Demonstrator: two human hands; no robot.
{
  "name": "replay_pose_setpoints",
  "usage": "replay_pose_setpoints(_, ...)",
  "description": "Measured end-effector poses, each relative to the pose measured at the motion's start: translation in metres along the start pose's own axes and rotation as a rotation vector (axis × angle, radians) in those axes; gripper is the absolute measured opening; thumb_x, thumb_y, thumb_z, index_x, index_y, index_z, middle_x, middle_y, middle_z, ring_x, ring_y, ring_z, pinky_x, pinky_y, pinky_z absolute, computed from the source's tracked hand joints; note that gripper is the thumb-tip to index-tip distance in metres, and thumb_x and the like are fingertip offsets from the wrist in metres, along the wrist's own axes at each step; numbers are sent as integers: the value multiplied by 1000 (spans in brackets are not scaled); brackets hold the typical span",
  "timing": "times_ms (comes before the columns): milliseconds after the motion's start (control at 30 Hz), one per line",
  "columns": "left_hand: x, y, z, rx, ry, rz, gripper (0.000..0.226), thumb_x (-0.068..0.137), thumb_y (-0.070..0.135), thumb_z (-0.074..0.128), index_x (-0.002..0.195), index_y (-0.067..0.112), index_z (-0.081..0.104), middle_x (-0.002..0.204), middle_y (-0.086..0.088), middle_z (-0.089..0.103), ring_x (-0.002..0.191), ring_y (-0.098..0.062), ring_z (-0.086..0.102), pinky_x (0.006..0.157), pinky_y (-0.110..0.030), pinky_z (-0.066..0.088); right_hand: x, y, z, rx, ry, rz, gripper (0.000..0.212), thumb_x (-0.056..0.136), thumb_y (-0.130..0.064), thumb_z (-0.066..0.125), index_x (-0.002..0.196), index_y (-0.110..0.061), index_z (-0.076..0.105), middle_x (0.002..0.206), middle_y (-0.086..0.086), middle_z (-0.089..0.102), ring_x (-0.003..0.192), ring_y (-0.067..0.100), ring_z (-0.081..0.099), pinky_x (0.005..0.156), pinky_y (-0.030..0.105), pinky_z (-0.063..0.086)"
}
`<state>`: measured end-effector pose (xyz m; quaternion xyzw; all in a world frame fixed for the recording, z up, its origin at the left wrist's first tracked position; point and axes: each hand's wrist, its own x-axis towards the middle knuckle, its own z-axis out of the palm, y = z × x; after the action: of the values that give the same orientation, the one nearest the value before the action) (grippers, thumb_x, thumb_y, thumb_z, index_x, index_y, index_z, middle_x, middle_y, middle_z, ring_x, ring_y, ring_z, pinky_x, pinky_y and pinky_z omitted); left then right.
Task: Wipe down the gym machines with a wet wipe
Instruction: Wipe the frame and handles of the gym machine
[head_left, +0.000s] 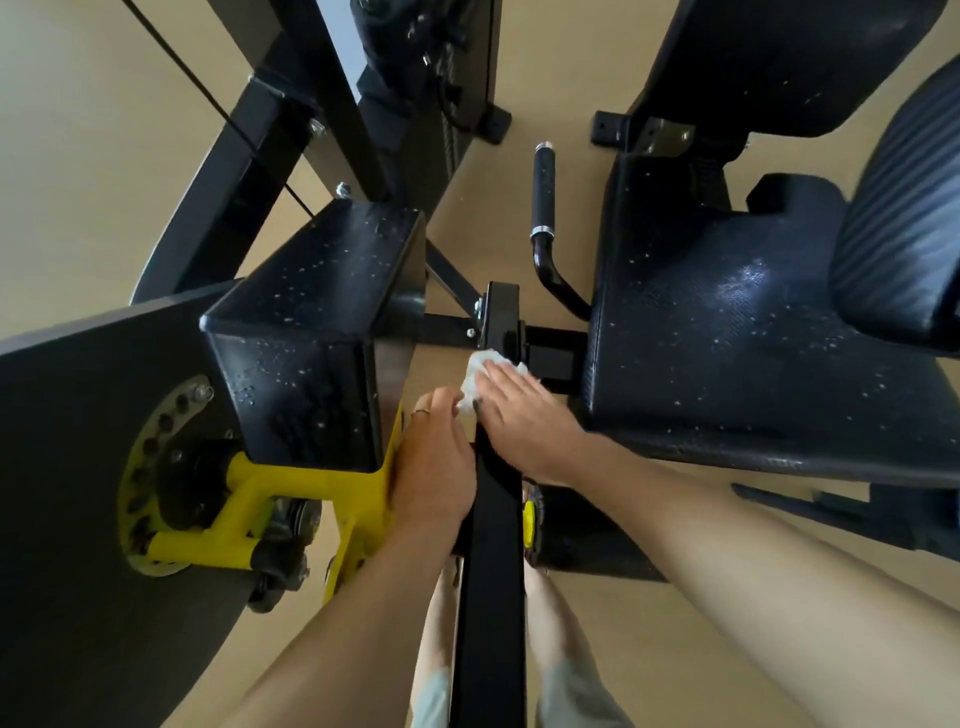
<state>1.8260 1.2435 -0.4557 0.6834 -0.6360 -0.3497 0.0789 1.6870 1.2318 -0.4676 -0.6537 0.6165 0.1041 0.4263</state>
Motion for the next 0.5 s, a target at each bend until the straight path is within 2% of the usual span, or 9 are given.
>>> replay_pose_setpoints(33,1,-2,2,4,-3,5,26,101,10,44,119,22,59,116,1,63,104,-17,62,84,-37,57,15,6,-1,6,-6,14,75,99,-47,-4,163,-9,9,171,8,1,158,18,-3,128,40,-2)
replay_pose_setpoints(133,5,-6,5,10,-23,29,28,102,11,47,122,26,57,120,4,62,103,-14,63,84,-37,59,61,22,-1,55,-25,92,61,108,-37,12,163,-11,8,171,6,-2,158,16,-5,127,39,-6)
replay_pose_setpoints(267,4,-8,5,15,-34,52,24,101,17,41,113,25,59,111,7,63,98,-12,63,82,-36,59,112,39,-10,98,-20,161,63,108,-41,11,163,-11,7,171,5,-3,157,17,-7,127,41,-6)
replay_pose_setpoints(367,2,-9,4,-7,-47,62,37,95,28,29,112,21,60,107,7,62,97,-12,63,83,-36,59,149,52,-19,78,-14,196,61,109,-39,13,162,-8,13,171,10,4,157,23,-2,127,43,-1)
replay_pose_setpoints(500,3,-9,4,-3,-42,52,36,95,23,32,116,20,62,110,8,62,98,-11,63,84,-34,59,168,59,-17,78,-13,251,62,108,-42,15,161,-9,14,171,11,4,157,24,-2,127,45,2)
